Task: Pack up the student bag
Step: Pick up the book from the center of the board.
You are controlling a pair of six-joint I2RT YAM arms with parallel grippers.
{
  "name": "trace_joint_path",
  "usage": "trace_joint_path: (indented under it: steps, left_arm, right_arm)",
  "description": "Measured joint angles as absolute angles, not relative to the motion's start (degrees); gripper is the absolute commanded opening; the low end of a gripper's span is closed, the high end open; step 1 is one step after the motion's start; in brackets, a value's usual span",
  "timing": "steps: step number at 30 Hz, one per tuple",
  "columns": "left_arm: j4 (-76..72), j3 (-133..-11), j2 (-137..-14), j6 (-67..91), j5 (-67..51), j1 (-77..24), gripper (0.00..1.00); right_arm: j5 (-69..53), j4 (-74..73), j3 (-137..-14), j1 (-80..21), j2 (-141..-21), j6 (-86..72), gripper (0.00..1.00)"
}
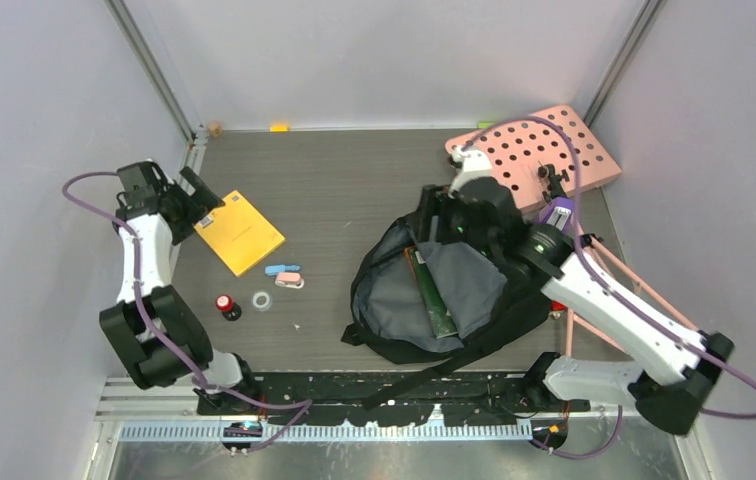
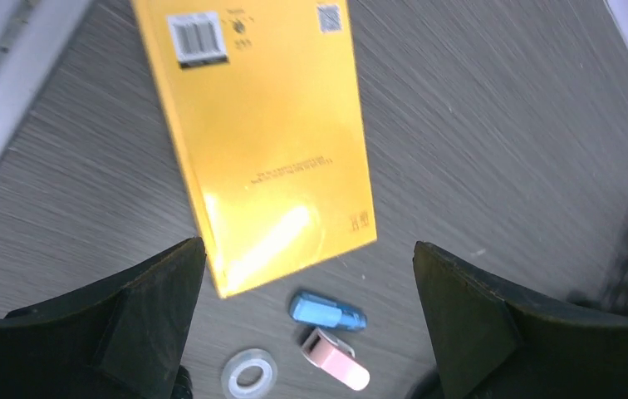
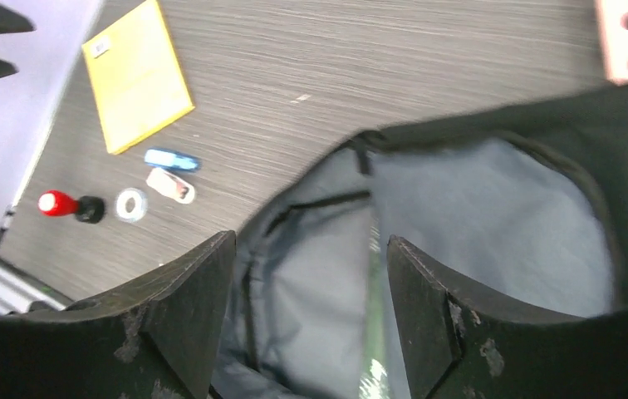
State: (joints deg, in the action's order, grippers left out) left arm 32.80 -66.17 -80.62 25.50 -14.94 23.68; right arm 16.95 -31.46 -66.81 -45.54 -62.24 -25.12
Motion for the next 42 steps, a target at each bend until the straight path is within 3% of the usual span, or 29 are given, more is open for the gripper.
trace_joint_path:
  steps: [8, 16, 19, 26, 30, 39, 42]
  left_arm:
    - [32.47, -70.48, -92.66, 24.25, -10.02, 28.27, 1.00]
    - [33.71, -71.59, -103.39, 23.11, -9.21, 28.25, 1.00]
    - [34.06, -72.47, -105.34, 22.98, -9.41, 28.25, 0.98]
    - [33.43, -75.53, -109.69, 23.11, -12.67, 27.86, 0.79]
    - [32.99, -78.28, -112.03, 22.79, -13.69, 25.65, 0.74]
    - [32.27, -80.68, -113.78, 21.96, -13.61, 12.51, 0.73]
    - [32.47, -80.68, -113.78, 22.06, -14.63, 10.17, 0.77]
  right_arm:
    - [1.80, -23.18, -82.02, -45.60, -92.51, -26.46, 0.69]
    - [-6.02, -20.82, -96.79, -45.84, -116.68, -27.77, 0.69]
    - [-7.62, -19.75, -100.82, -46.04, -121.08, -28.32, 0.68]
    - [-8.95, -16.03, -103.37, -46.54, -126.76, -30.46, 0.67]
    - [-8.54, -15.03, -103.33, -46.54, -127.35, -30.61, 0.68]
    - [-7.42, -13.58, -102.13, -45.69, -127.52, -30.55, 0.73]
    - [-7.77, -13.54, -102.10, -44.56, -128.03, -30.55, 0.73]
